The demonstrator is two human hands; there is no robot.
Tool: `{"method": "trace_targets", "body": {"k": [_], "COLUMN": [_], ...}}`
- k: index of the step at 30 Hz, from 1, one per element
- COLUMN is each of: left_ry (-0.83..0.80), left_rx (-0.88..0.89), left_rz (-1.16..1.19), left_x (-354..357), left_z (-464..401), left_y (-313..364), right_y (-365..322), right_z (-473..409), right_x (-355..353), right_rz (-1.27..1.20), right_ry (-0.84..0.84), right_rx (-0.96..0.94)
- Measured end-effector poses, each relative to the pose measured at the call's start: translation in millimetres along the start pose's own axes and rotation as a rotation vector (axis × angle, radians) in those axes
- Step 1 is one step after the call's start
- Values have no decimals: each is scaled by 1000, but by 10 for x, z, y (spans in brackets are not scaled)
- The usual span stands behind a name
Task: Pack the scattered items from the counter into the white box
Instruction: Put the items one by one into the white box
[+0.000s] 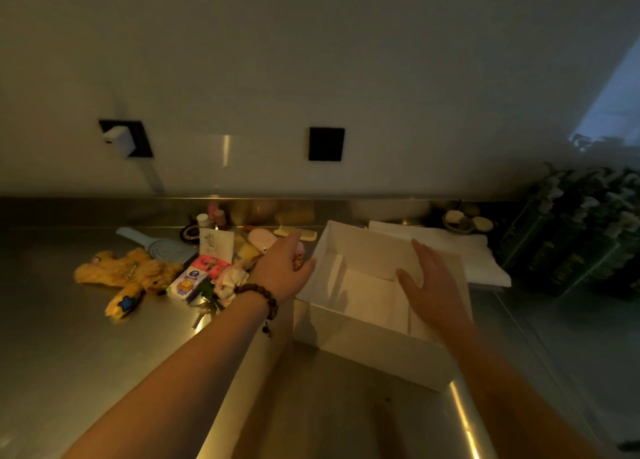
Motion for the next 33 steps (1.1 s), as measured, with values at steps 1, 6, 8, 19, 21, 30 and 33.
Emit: {"method": "trace_targets", "body": {"k": [1, 6, 8, 19, 21, 30, 33], "left_ry": [27, 130, 150, 121, 82, -73, -90], "left_rx": [26, 50, 24, -72, -67, -6, 79], "left_rz": [-46, -263, -327, -439, -437, -431, -379], "left_x": [-93, -584, -788, -1668, -1795, -1983, -1785], "left_z": [25, 192, 271, 610, 588, 250, 138], "left_y": [-28, -358, -580, -2123, -2435, -3116, -2972], "right_y": [-160, -1042, -1416, -2463, -2532, -2651, -2619], "right_z": [25, 211, 299, 1016, 1110, 1203, 1075], "right_x": [96, 711, 931, 2275, 2491, 2927, 2937], "right_rz": [-36, -168, -195, -187, -178, -132, -112], "right_ry": [-20, -146, -168, -324, -319, -295, -289], "right_rx": [-28, -210, -287, -320, -267, -115, -121]}}
Point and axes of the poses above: each hand's wrist, its own z-axis away from the middle knuckle, its own x-axis out of the palm, y = z × x, the point moved 9 cm from there along -z, towards the middle knuckle, and after that the axes turned 15 degrees about y, right-handed, at the moved point
